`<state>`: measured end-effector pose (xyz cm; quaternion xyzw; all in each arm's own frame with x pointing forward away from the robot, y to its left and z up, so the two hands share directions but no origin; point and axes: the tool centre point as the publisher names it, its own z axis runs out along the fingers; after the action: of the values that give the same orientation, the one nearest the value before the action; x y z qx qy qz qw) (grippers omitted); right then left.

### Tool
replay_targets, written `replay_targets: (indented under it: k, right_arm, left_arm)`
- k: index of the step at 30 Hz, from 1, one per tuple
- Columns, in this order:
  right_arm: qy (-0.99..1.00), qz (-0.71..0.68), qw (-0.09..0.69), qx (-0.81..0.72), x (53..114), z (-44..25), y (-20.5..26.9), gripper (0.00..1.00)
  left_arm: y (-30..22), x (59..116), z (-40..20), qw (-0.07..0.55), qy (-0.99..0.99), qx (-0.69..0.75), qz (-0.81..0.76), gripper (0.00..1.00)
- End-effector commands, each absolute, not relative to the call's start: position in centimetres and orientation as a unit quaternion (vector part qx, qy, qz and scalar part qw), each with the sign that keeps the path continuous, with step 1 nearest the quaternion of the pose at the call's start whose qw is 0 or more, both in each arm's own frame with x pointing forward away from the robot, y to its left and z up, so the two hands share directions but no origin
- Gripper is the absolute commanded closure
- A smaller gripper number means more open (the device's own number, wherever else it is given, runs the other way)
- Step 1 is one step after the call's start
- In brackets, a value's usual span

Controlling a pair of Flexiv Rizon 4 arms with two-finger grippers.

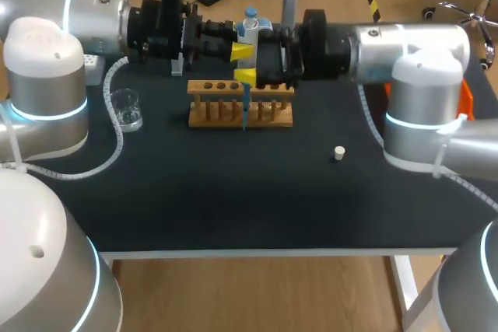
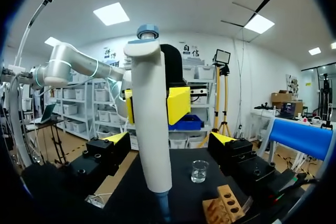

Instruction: Invert the test tube, pick up the pipette, mount the tip to pipette, aspirate from beaker and dispense into the tube, eject the tip, return the pipette, and cap with the stopper.

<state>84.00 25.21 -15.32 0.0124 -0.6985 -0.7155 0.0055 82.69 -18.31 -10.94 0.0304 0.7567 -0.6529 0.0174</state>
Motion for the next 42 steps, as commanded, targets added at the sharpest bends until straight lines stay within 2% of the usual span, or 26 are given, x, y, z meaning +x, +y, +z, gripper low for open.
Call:
replay_targets:
  k: [1,2,3,4,6,7,21,22,23,33,42]
  right_arm:
    - [-0.697,-0.717,-0.001,0.008,83.5,-15.3,25.3,0.22]
    - [-0.697,-0.717,-0.001,0.007,83.5,-15.3,25.3,0.41]
    - [-0.696,-0.718,-0.001,0.007,83.5,-15.3,25.3,0.51]
    - [-0.696,-0.718,-0.002,0.006,83.4,-15.3,25.3,0.57]
    - [-0.695,-0.719,-0.003,0.005,83.3,-15.3,25.2,0.94]
    - [-0.694,-0.720,-0.003,0.005,83.3,-15.3,25.2,1.00]
    - [-0.691,-0.723,-0.003,0.005,83.1,-15.2,24.8,1.00]
    - [-0.692,-0.722,-0.002,0.005,83.0,-15.2,24.7,1.00]
    - [-0.692,-0.722,0.005,0.005,83.0,-15.2,24.6,1.00]
    - [-0.718,-0.695,0.036,0.022,83.6,-15.7,21.3,1.00]
    - [-0.735,-0.674,0.048,0.051,84.9,-15.4,16.1,1.00]
  left_arm:
    - [-18.4,82.7,-10.9,0.018,0.757,0.030,-0.653,1.00]
    - [-18.4,82.7,-10.9,0.018,0.757,0.030,-0.653,1.00]
    - [-18.4,82.7,-10.9,0.018,0.757,0.030,-0.653,1.00]
    - [-18.4,82.7,-10.9,0.018,0.757,0.030,-0.653,1.00]
    - [-18.4,82.7,-10.9,0.018,0.757,0.030,-0.653,1.00]
    - [-18.4,82.7,-10.9,0.018,0.757,0.030,-0.653,1.00]
    - [-18.4,82.7,-10.9,0.018,0.757,0.030,-0.653,1.00]
    - [-18.4,82.7,-10.9,0.018,0.757,0.030,-0.653,0.81]
    - [-18.4,82.7,-10.9,0.018,0.757,0.030,-0.653,0.00]
    - [-18.4,82.7,-10.9,0.018,0.757,0.030,-0.653,0.00]
    - [-18.4,82.7,-10.9,0.018,0.757,0.030,-0.653,0.00]
